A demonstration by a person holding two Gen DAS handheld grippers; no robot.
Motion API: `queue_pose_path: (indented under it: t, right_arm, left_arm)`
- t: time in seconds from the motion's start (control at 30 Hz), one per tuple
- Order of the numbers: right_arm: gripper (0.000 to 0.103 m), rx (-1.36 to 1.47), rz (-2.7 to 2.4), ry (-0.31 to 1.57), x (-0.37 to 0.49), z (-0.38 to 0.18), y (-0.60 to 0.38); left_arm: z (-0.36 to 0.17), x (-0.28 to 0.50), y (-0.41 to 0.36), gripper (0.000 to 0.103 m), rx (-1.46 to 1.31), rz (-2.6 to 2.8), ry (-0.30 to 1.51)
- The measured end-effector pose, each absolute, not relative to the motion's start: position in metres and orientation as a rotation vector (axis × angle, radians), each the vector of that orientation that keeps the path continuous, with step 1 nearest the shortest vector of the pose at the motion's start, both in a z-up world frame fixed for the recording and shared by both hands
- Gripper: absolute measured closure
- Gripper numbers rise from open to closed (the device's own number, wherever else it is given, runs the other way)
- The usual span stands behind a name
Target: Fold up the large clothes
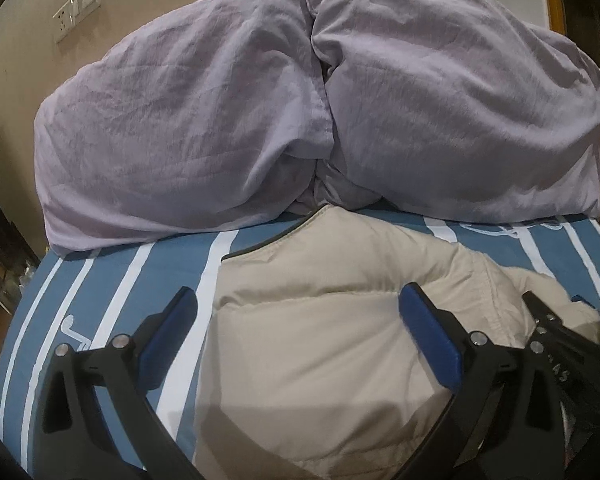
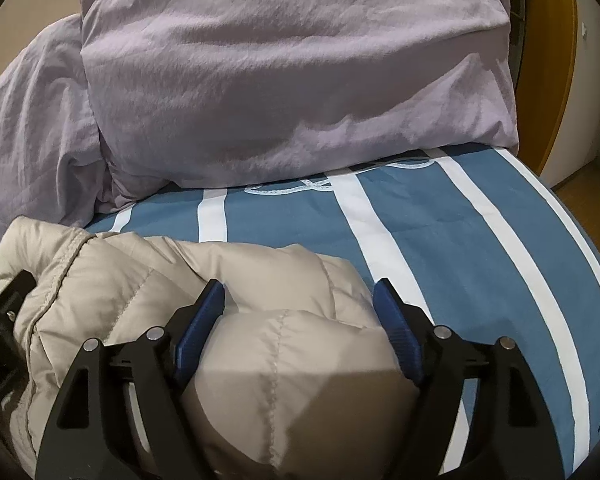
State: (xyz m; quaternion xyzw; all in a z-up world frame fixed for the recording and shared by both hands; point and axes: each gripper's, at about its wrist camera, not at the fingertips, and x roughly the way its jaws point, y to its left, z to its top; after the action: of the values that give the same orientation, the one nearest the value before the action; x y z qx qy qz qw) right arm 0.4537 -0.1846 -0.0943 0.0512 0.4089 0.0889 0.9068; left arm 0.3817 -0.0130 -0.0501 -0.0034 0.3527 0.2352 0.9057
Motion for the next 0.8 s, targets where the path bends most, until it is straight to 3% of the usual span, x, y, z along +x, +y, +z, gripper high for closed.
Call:
queue_pose_path:
  t: [0.8]
  right_arm:
    - [0.022,0.113,0.180,0.897,0.459,-0.101,-0.185]
  left_arm:
    - [-0.067,0.394,-0.009,0.002,-0.040,0.468,0.770]
